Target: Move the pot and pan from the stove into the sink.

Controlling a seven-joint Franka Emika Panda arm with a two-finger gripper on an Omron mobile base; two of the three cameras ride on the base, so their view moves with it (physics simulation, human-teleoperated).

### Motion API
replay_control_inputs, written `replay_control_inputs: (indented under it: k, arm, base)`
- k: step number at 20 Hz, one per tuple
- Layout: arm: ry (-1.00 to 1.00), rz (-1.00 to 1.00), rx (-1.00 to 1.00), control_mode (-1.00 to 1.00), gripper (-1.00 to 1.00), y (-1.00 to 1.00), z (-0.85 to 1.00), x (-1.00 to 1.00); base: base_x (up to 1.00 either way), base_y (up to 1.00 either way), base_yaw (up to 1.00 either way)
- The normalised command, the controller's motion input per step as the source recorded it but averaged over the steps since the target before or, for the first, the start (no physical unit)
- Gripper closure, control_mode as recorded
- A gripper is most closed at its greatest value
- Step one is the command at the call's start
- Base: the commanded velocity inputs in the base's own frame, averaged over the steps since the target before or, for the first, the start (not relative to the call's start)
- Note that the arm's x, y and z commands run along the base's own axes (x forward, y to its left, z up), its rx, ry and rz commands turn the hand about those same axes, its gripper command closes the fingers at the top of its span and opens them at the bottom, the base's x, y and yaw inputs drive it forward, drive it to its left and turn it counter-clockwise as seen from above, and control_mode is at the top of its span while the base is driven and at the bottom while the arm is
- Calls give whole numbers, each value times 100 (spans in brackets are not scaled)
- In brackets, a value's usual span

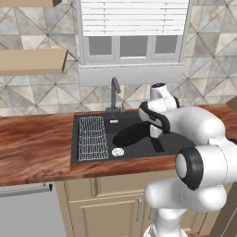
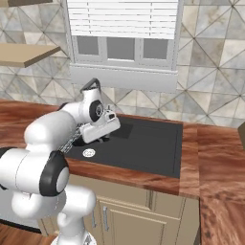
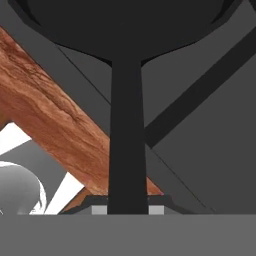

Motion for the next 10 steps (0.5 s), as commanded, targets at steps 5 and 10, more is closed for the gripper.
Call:
replay_control_inputs:
  k: [5, 10]
  arm:
    - [-9, 7, 3, -100, 100, -6, -11, 9]
    - [0, 0, 0, -100, 100, 0, -1, 0]
  base:
    - [0, 0, 0]
    - [0, 0, 0]
